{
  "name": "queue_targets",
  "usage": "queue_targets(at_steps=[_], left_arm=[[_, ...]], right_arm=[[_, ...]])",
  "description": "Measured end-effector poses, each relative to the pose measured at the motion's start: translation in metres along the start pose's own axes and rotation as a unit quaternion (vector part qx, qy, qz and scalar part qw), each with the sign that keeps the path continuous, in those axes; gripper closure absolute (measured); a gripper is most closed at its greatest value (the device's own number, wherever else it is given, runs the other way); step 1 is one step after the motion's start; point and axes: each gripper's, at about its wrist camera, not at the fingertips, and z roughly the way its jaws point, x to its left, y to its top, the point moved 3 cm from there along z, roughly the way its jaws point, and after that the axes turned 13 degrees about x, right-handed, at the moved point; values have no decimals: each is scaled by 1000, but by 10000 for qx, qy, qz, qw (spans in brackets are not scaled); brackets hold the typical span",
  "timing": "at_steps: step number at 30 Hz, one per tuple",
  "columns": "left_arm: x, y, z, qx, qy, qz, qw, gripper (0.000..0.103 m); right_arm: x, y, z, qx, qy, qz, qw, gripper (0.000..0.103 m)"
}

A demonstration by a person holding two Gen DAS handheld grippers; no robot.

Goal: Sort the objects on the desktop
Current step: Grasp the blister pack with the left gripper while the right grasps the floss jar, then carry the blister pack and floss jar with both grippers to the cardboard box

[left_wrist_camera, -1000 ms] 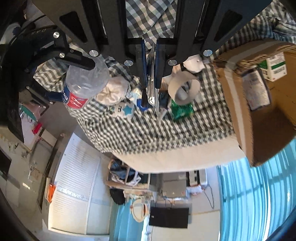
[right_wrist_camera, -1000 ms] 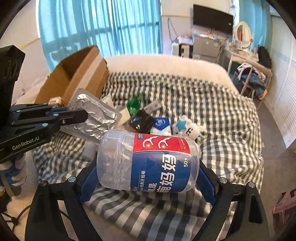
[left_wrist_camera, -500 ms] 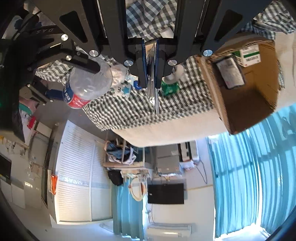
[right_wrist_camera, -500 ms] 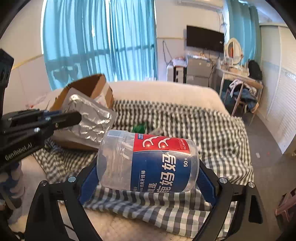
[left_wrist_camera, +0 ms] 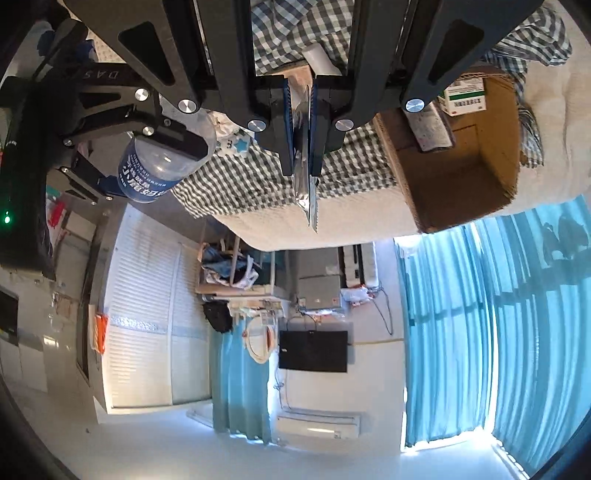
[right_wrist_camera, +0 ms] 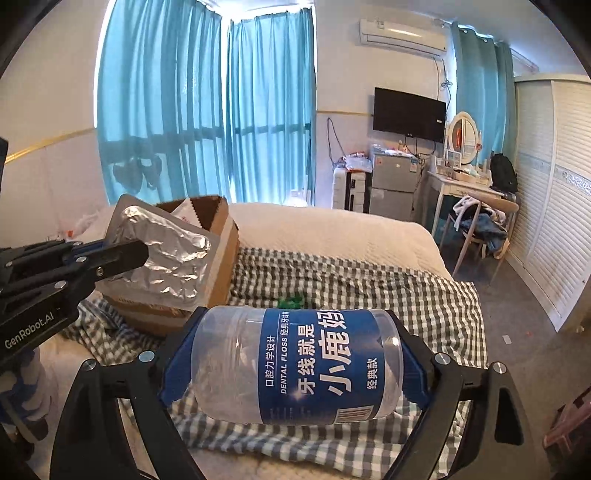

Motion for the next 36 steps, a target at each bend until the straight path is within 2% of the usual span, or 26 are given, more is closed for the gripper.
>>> queue_targets(at_steps=[16, 36], left_arm=[[37, 16, -19, -407, 418, -259, 9980, 96], [138, 54, -19, -694, 1004, -1037, 9871, 96]], right_arm=[[35, 55, -16, -823, 209, 158, 9963, 14], [107, 116, 19, -1329, 653, -375, 9883, 14]])
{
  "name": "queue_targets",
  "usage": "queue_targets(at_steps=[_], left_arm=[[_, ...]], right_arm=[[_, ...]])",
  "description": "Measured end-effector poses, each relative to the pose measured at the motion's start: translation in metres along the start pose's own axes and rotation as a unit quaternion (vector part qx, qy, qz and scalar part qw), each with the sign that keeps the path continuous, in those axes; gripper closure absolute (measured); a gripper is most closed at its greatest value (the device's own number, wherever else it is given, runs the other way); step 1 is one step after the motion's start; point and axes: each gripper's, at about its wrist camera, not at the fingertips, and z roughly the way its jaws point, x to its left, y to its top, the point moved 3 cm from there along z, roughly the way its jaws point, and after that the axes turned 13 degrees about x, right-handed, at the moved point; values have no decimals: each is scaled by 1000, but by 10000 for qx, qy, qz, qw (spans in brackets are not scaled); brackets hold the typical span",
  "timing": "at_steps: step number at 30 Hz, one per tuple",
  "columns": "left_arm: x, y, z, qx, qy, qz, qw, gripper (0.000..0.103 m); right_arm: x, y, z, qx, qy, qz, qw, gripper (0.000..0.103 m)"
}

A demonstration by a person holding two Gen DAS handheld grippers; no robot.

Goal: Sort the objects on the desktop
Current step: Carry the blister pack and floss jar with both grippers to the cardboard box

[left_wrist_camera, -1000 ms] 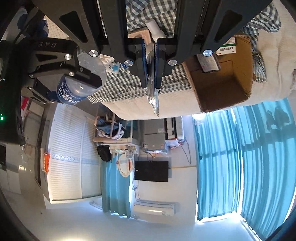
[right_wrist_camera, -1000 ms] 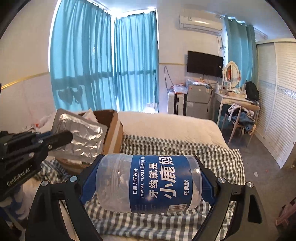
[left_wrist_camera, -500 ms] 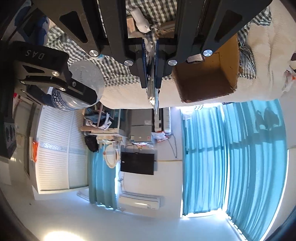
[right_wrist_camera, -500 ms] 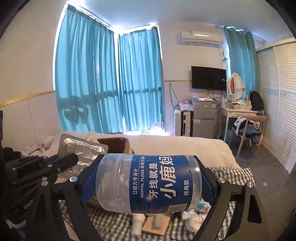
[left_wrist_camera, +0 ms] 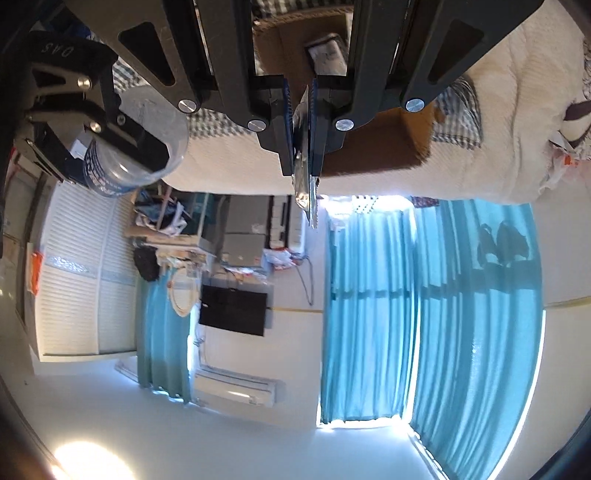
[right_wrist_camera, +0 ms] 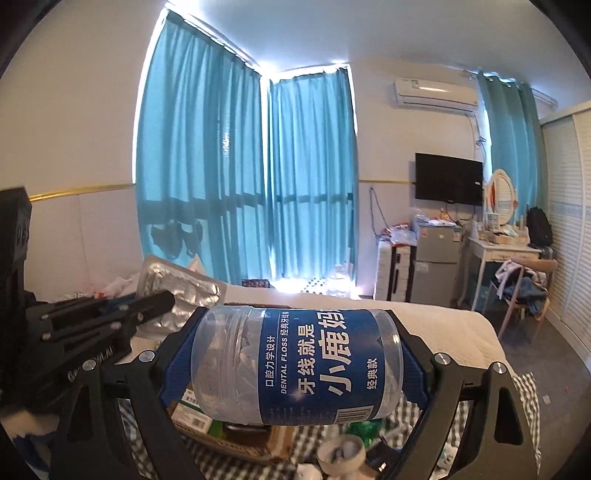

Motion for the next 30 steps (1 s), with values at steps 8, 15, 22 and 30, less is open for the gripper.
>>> queue_targets(at_steps=[8, 15, 22, 30], left_arm=[[31, 9, 21, 76, 208, -70, 9997, 96], [53, -6, 53, 329, 311, -153, 9989, 96], [71, -24, 89, 637, 442, -265, 9966, 96], [92, -45, 130, 1061, 525, -502, 9917, 96]], right_arm=[[13, 19, 32, -58, 182, -243, 9995, 14], [30, 16, 70, 112, 378, -541, 9978, 14], [38, -9, 117, 455, 584, -584, 9955, 14], [37, -33, 161, 795, 697, -588, 9927, 14]])
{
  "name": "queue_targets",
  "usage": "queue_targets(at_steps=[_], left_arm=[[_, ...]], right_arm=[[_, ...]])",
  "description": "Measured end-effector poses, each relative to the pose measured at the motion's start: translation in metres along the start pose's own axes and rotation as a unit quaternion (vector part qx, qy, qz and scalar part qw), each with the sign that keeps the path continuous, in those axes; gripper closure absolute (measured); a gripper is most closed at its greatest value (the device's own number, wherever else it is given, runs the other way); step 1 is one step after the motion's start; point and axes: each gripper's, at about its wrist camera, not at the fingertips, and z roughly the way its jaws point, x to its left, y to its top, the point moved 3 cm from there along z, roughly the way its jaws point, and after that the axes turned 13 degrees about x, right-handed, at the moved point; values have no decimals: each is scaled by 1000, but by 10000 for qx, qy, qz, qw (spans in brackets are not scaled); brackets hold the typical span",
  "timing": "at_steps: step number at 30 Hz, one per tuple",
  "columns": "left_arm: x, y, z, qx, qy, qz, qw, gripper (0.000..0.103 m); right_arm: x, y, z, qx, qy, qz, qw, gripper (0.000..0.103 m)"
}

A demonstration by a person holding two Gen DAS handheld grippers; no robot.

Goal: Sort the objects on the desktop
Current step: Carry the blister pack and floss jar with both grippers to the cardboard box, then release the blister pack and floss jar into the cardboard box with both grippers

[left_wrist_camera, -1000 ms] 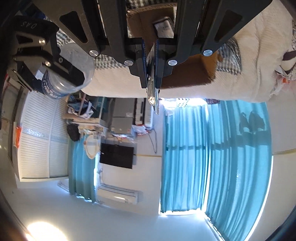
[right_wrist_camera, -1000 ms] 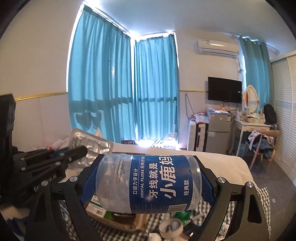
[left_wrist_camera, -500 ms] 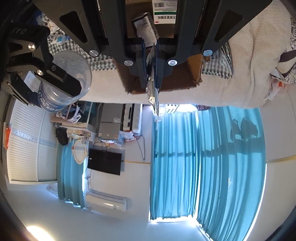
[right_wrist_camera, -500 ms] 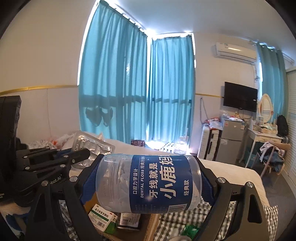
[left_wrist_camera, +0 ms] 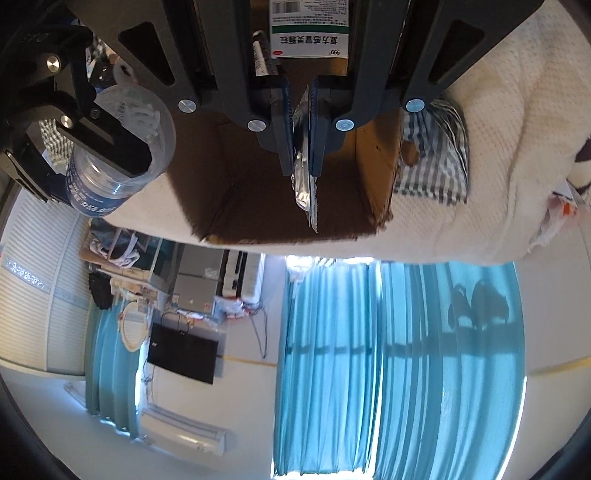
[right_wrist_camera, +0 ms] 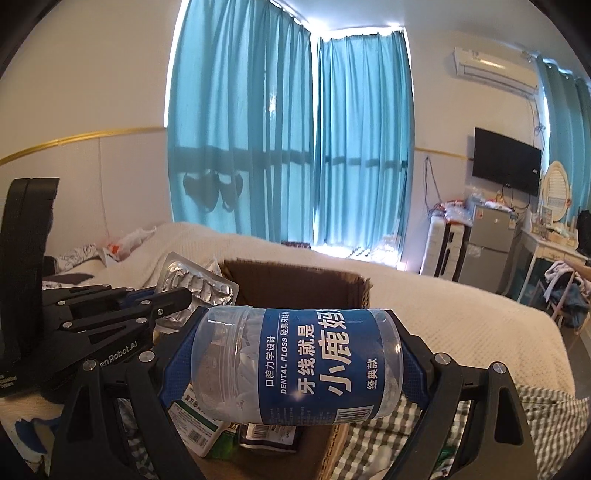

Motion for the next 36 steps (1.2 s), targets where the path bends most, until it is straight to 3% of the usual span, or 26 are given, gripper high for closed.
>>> queue_targets(at_steps=[12, 18, 26, 36], left_arm=[[18, -11, 45, 566, 97, -190, 9982, 96], [21, -14, 54, 695, 71, -232, 9973, 96], [17, -10, 44, 579, 99, -198, 9981, 92], [3, 1, 0, 111, 84, -100, 9999, 72]], right_arm=[[6, -30, 57, 621, 316, -235, 9973, 14], [6, -40, 72, 878, 247, -312, 9953, 14], [9, -38, 63, 738, 88, -349, 9966, 14], [5, -19, 24, 306, -40, -260, 9992, 12]])
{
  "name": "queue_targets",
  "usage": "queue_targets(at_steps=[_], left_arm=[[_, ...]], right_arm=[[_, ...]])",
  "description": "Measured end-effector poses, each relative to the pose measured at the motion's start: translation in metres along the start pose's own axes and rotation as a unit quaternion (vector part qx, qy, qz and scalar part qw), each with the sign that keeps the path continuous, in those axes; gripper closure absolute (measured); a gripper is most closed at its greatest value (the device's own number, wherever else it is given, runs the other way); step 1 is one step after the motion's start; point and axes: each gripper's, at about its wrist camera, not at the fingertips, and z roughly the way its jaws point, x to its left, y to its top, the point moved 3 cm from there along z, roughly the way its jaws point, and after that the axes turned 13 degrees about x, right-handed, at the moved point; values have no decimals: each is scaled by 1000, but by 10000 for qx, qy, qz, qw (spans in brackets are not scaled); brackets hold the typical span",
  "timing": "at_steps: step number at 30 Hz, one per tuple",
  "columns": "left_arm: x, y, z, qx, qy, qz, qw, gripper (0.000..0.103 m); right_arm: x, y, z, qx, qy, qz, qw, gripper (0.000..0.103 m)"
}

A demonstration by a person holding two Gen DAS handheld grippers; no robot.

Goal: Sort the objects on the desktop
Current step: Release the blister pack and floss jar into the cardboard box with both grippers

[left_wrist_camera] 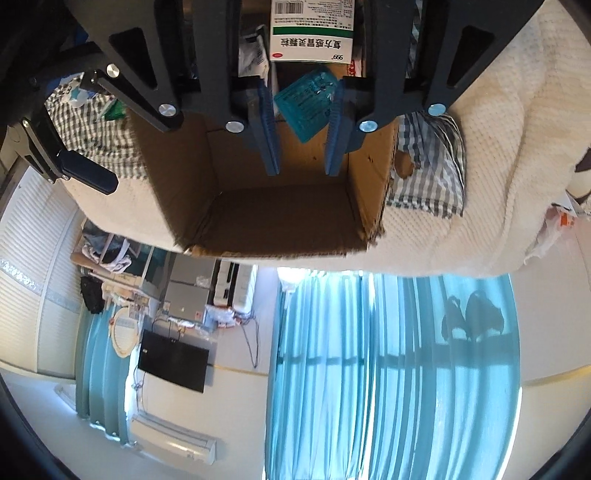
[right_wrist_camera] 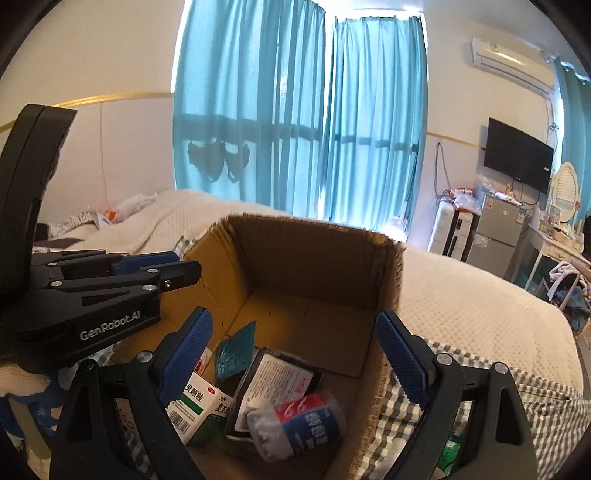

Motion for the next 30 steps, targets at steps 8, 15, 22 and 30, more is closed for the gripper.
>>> queue_targets(at_steps=[8, 15, 22, 30], left_arm=[[-12, 5, -65, -715, -86, -19, 9974, 22], [-18, 7, -115, -1211, -35, -233, 9924, 0], [-25, 2, -138, -1376, 178, -275, 9899, 0], [-39, -13, -155, -1617, 193, -508, 9853, 0]], right_arm=[[-12, 6, -50, -457, -185, 222, 9985, 1], [-23, 4, -104, -879, -399, 352, 9947, 0], [-33, -2, -148, -1163, -652, 439, 9901, 0], [-46, -23, -188, -1383, -1290, 499, 9807, 0]])
